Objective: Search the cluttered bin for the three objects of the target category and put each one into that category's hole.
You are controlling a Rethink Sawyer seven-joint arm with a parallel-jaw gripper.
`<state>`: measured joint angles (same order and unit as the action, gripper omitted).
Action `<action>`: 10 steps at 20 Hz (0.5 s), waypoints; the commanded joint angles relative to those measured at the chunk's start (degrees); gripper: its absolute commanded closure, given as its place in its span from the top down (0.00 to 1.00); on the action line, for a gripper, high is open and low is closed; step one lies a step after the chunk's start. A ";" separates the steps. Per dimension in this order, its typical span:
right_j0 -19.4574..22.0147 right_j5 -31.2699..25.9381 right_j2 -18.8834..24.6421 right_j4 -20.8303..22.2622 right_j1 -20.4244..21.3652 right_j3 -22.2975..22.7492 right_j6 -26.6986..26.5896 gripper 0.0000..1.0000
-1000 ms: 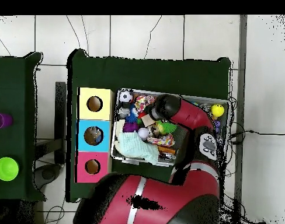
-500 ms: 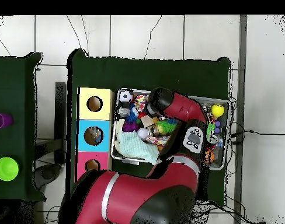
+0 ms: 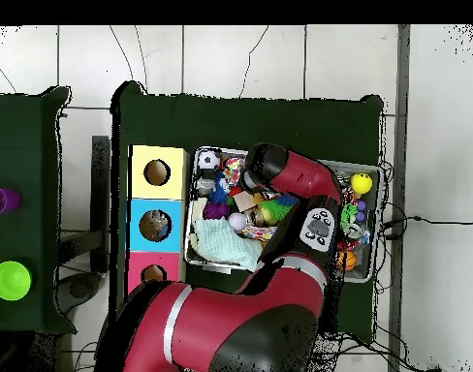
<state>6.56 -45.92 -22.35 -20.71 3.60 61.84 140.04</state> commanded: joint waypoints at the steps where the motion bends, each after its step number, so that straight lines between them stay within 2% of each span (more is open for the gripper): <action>1: 1.55 17.32 13.92 -3.30 -4.54 4.58 6.21 1.00; 3: 2.16 18.61 14.14 -2.41 -2.77 7.86 5.41 1.00; 10: 4.20 23.94 14.71 0.55 -0.75 13.52 4.05 1.00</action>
<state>8.47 -37.36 -19.15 -20.63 6.97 68.46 140.05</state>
